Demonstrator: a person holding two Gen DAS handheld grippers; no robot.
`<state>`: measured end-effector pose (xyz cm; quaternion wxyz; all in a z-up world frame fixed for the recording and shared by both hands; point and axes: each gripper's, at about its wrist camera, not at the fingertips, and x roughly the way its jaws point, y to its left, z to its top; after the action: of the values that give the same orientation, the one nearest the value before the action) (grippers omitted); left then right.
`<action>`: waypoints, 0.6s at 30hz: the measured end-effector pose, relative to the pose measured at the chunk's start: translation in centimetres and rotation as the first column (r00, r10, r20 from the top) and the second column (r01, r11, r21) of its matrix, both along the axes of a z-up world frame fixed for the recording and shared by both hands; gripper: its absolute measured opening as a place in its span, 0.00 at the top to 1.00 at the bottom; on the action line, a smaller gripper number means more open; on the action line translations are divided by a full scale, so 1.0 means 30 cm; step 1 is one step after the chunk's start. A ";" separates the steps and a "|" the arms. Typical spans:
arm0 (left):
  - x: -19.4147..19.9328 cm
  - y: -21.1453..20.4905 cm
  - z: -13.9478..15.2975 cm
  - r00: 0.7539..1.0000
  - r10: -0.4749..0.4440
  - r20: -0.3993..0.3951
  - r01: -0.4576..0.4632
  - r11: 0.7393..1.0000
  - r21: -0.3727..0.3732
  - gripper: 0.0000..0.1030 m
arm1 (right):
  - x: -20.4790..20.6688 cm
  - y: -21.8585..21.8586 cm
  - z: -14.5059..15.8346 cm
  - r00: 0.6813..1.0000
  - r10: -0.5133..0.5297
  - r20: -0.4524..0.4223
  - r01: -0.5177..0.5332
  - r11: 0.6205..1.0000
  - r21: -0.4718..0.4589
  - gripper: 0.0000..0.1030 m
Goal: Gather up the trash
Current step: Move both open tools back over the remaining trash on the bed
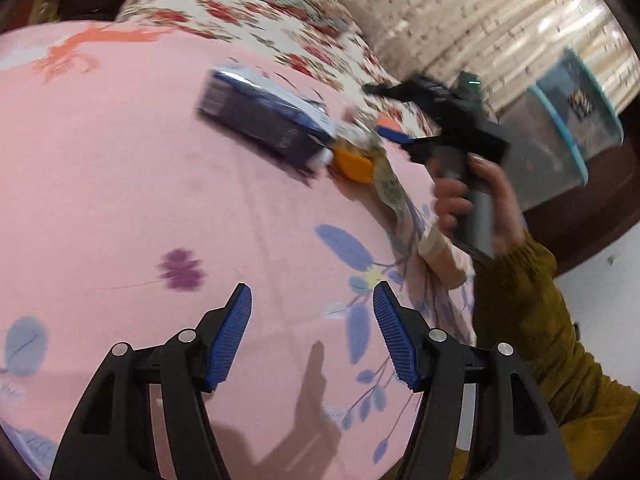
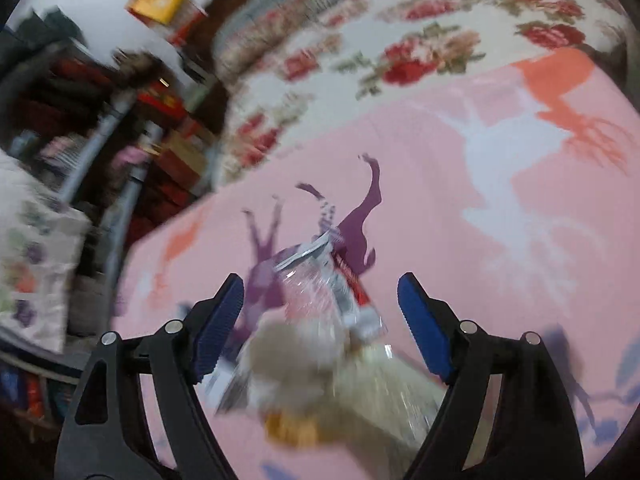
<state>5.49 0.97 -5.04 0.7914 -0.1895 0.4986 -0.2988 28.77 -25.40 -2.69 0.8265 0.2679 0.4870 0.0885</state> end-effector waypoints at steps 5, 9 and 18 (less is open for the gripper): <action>-0.020 0.148 -0.003 0.998 0.062 0.003 -0.062 0.997 -0.043 0.42 | -0.012 0.157 -0.058 0.987 0.153 -0.047 -0.153 0.988 0.008 0.36; -0.006 0.207 -0.009 0.996 0.091 -0.010 -0.092 0.993 -0.076 0.40 | -0.229 0.263 -0.021 0.931 0.362 0.055 -0.366 0.915 0.173 0.38; 0.032 0.174 0.001 0.997 0.081 -0.010 -0.082 0.992 -0.098 0.32 | -0.485 0.176 0.074 0.936 0.276 0.220 -0.295 0.953 0.061 0.33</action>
<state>6.46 6.21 -5.01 0.7911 -0.2495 0.4773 -0.2899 14.21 -20.10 -0.47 0.8380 0.2219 0.4267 0.2579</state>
